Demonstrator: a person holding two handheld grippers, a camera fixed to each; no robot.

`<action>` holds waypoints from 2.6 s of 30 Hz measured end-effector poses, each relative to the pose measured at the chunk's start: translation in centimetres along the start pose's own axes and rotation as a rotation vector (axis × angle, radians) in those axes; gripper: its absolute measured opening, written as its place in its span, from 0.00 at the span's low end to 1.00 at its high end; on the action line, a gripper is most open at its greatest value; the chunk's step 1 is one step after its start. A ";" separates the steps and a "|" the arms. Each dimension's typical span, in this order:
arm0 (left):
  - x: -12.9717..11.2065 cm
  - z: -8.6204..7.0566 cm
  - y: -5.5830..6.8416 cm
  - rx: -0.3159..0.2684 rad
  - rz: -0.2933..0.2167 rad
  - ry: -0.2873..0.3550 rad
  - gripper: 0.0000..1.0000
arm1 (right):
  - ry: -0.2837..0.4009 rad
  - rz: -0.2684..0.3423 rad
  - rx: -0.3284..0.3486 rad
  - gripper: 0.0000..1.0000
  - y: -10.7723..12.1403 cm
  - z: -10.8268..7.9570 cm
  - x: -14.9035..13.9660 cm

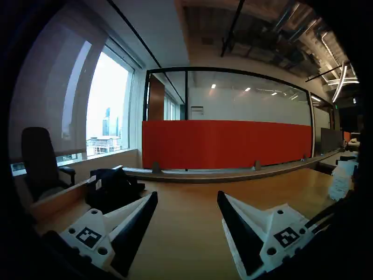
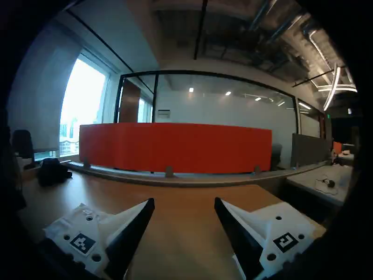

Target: Fold towel

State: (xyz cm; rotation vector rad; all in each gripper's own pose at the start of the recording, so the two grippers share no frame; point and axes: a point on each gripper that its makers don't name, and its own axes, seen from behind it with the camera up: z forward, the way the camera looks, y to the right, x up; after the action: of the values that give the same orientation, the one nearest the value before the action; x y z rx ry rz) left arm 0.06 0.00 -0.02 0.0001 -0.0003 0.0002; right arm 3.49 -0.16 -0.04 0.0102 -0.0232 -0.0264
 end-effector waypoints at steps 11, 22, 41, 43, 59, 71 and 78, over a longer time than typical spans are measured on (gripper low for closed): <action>5.2 -1.5 0.1 -0.007 0.010 -0.035 0.94 | -0.011 -0.003 0.013 1.00 -0.8 -1.1 7.6; 8.3 -1.9 0.5 -0.038 0.030 -0.056 0.95 | -0.015 -0.015 0.047 1.00 -1.8 -1.7 11.5; 5.9 -3.9 5.3 -0.288 0.121 -0.217 0.95 | -0.194 -0.064 0.313 1.00 -8.3 -3.9 9.8; 5.4 -4.1 6.0 -0.322 0.124 -0.240 0.94 | -0.221 -0.084 0.342 1.00 -9.0 -4.3 9.0; -0.7 -5.2 9.6 -0.479 0.173 -0.389 0.94 | -0.420 -0.207 0.508 1.00 -12.7 -6.4 1.7; -7.6 -6.0 11.2 -0.527 0.205 -0.505 0.95 | -0.523 -0.254 0.551 1.00 -13.0 -6.8 -5.0; -12.0 -6.5 11.3 -0.535 0.233 -0.582 0.95 | -0.586 -0.277 0.582 1.00 -13.3 -7.4 -8.8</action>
State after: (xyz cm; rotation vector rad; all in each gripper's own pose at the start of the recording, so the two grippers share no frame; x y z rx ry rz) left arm -11.93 11.28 -6.55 -0.5349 -0.5823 0.2331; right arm -5.44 -13.13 -7.74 0.5885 -0.6150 -0.2981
